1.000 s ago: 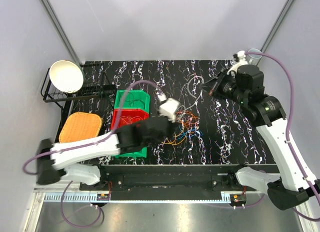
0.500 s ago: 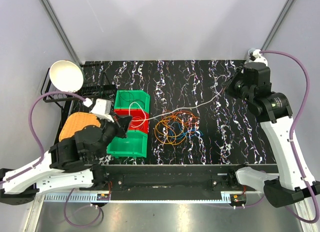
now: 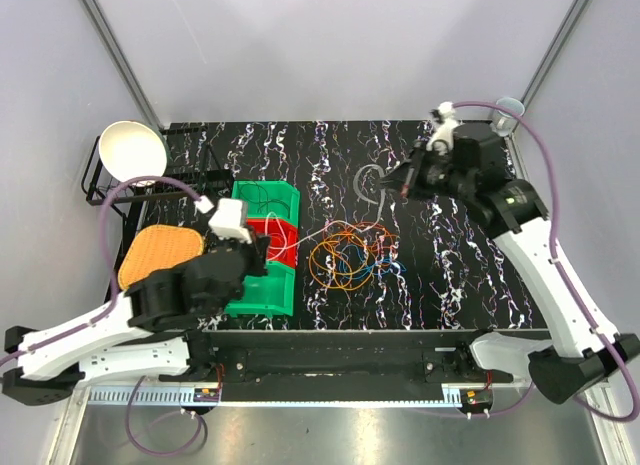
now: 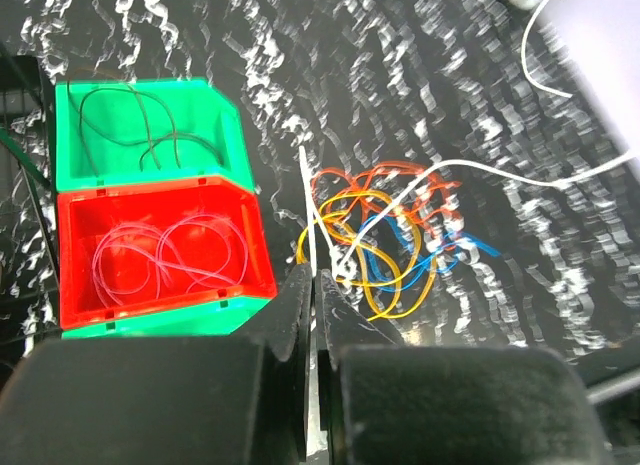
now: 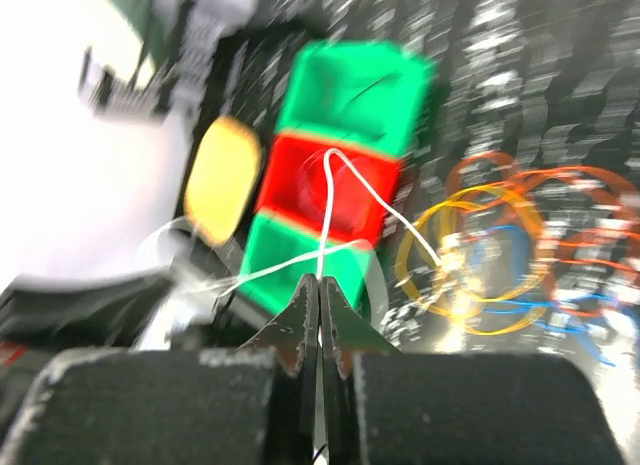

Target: Untangle the cables

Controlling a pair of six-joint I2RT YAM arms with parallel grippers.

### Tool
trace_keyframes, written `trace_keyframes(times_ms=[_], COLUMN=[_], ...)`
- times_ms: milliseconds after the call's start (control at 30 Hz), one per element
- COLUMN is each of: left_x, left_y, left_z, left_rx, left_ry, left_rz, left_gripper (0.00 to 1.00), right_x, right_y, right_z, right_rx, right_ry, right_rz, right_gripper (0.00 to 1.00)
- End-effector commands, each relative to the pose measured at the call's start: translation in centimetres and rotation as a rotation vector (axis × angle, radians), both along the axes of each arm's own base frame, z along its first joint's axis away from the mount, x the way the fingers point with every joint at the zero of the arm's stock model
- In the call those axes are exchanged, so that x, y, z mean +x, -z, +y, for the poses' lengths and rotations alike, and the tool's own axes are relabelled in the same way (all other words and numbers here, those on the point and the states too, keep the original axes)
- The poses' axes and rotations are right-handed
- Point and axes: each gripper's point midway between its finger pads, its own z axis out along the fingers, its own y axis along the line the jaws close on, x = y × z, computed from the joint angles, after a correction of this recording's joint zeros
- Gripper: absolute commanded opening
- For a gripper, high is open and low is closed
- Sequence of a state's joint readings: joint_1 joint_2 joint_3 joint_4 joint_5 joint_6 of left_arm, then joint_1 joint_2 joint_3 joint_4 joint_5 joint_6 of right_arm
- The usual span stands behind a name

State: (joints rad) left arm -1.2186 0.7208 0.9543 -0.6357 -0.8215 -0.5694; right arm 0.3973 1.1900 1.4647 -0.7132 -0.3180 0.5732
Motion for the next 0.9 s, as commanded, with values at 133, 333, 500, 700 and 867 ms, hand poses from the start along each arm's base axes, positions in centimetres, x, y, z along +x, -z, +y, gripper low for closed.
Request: trace_keyframes(times_ms=[133, 333, 500, 700, 867], left_x=[3.1, 3.4, 2.3, 1.2, 0.3], left_y=[2.5, 5.4, 7.7, 8.7, 9.6], left_z=[-2.3, -0.7, 1.6, 3.9, 5.4], left_rx=[0.087, 0.1, 0.103, 0.097, 0.12], left_ry=[-0.1, -0.172, -0.223, -0.284, -0.333], left_rz=[0.148, 0.272, 0.336, 0.379, 0.423], left_gripper=[0.0, 0.0, 0.0, 0.0, 0.0], right_x=[-3.9, -6.8, -8.5, -10.5, -10.4], right_y=[-0.9, 3.0, 5.6, 7.6, 10.0], right_z=[8.8, 13.1, 16.5, 20.7, 22.5], right_rx=[0.087, 0.062, 0.05, 0.011, -0.012], right_ry=[-0.326, -0.427, -0.492, -0.578, -0.58], right_rz=[-0.038, 0.039, 0.081, 0.107, 0.153], right_gripper=[0.0, 0.0, 0.0, 0.0, 0.0])
